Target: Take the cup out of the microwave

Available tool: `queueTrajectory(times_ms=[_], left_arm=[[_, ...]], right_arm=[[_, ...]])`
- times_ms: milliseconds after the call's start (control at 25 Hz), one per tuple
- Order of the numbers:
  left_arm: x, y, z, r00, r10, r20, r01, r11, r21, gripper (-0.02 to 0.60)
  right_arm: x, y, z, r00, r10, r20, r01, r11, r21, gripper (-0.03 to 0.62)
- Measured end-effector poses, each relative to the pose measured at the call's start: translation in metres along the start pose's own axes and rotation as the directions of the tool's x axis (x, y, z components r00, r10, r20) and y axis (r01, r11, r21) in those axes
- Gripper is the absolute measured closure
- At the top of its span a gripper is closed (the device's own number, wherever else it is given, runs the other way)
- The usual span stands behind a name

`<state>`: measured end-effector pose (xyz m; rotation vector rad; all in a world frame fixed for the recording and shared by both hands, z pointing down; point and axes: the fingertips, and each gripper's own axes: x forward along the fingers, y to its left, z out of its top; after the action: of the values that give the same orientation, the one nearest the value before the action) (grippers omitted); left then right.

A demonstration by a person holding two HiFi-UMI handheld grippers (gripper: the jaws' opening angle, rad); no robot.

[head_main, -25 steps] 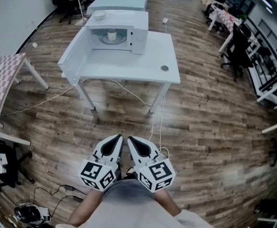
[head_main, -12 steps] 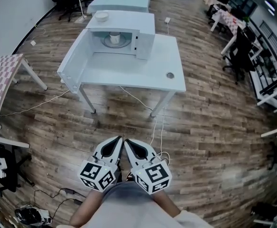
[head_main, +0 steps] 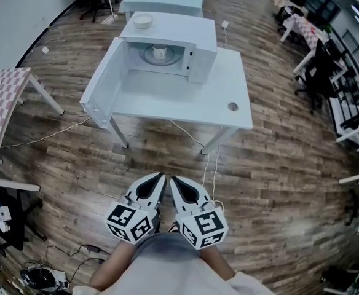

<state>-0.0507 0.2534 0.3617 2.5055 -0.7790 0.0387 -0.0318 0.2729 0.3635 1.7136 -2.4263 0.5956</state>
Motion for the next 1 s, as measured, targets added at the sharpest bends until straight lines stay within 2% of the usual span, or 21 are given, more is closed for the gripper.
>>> queueTrajectory(times_ms=[400,720,1000], left_arm=[[0.011,0.045,0.046,0.999,-0.037,0.032,0.037,0.999,-0.008,0.572],[0.007,0.086,0.080,0.997,-0.032,0.066,0.031,0.999,0.011,0.572],[0.003,0.105,0.092,0.995,-0.036,0.091,0.036,0.999,0.001,0.572]], right_arm=[[0.054,0.001,0.029,1.000,-0.024,0.004,0.024,1.000,-0.018,0.571],[0.098,0.013,0.053,1.000,-0.004,0.029,0.005,1.000,-0.030,0.571],[0.111,0.008,0.064,0.995,-0.070,0.064,0.072,0.997,-0.029,0.571]])
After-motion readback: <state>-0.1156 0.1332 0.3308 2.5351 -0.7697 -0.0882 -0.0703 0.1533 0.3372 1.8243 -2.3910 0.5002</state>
